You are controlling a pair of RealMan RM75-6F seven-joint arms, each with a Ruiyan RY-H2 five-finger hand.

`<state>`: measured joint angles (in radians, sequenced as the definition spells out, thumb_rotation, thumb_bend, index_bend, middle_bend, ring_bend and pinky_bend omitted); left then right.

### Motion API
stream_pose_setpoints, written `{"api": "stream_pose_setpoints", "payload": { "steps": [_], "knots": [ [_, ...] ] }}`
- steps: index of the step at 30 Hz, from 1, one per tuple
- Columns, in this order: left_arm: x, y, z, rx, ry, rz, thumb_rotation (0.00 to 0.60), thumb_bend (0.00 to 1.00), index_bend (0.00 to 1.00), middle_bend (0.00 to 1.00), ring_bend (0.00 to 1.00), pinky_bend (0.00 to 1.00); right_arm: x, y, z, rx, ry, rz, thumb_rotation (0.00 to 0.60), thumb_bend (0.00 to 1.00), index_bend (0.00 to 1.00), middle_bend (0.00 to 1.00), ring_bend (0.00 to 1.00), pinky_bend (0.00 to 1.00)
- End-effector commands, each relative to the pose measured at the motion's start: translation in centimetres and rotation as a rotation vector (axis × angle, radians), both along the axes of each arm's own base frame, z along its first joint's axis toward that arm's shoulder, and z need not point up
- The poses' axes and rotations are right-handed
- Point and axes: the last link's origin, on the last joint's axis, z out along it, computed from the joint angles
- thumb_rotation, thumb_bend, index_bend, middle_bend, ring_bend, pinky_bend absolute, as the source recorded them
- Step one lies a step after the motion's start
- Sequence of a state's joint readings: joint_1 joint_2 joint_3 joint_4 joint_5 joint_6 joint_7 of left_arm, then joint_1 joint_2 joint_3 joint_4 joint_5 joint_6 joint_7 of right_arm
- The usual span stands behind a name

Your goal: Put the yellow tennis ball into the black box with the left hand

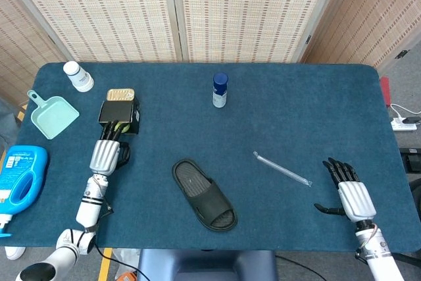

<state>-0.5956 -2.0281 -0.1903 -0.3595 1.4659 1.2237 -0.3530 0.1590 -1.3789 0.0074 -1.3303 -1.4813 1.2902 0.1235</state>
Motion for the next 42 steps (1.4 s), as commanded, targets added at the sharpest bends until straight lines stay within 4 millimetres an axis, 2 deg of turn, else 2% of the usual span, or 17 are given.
{"api": "stream_pose_setpoints", "payload": {
  "steps": [1, 18, 24, 30, 35, 38, 41, 42],
  "knots": [
    [-0.2, -0.1, -0.3, -0.018, 0.005, 0.006, 0.07, 0.52, 0.11, 0.0, 0.0, 0.0, 0.0, 0.0, 0.0, 0.001, -0.001, 0.002, 0.6, 0.0, 0.0, 0.0, 0.0, 0.0],
    [0.1, -1.0, 0.2, -0.006, -0.031, -0.051, 0.07, 0.5, 0.17, 0.0, 0.0, 0.0, 0.2, 0.2, 0.1, -0.001, -0.009, 0.016, 0.6, 0.0, 0.0, 0.0, 0.0, 0.0],
    [0.1, -2.1, 1.4, 0.031, -0.037, -0.092, 0.071, 0.5, 0.18, 0.0, 0.0, 0.0, 0.2, 0.5, 0.3, -0.001, -0.022, 0.029, 0.6, 0.0, 0.0, 0.0, 0.0, 0.0],
    [-0.8, -5.7, 4.2, 0.133, -0.061, -0.119, 0.069, 0.5, 0.19, 0.0, 0.0, 0.0, 0.3, 0.8, 0.6, 0.0, -0.04, 0.041, 0.6, 0.0, 0.0, 0.0, 0.0, 0.0],
    [-3.5, -10.1, 7.4, 0.239, -0.036, -0.008, 0.098, 0.5, 0.19, 0.01, 0.0, 0.0, 0.2, 1.0, 0.7, -0.005, -0.043, 0.046, 0.6, 0.0, 0.0, 0.0, 0.0, 0.0],
    [-5.4, -12.9, 8.2, 0.155, -0.033, 0.12, 0.122, 0.5, 0.16, 0.01, 0.0, 0.0, 0.1, 1.2, 0.9, -0.011, -0.051, 0.044, 0.6, 0.0, 0.0, 0.0, 0.0, 0.0],
    [-6.3, -15.8, 9.0, 0.053, -0.05, 0.189, 0.12, 0.48, 0.11, 0.01, 0.0, 0.0, -0.2, 1.2, 0.9, -0.01, -0.046, 0.033, 0.6, 0.0, 0.0, 0.0, 0.0, 0.0],
    [-6.3, -16.0, 9.1, 0.051, -0.05, 0.189, 0.121, 0.48, 0.11, 0.01, 0.0, 0.0, -0.2, 1.2, 0.9, -0.01, -0.046, 0.032, 0.6, 0.0, 0.0, 0.0, 0.0, 0.0]
  ]
}}
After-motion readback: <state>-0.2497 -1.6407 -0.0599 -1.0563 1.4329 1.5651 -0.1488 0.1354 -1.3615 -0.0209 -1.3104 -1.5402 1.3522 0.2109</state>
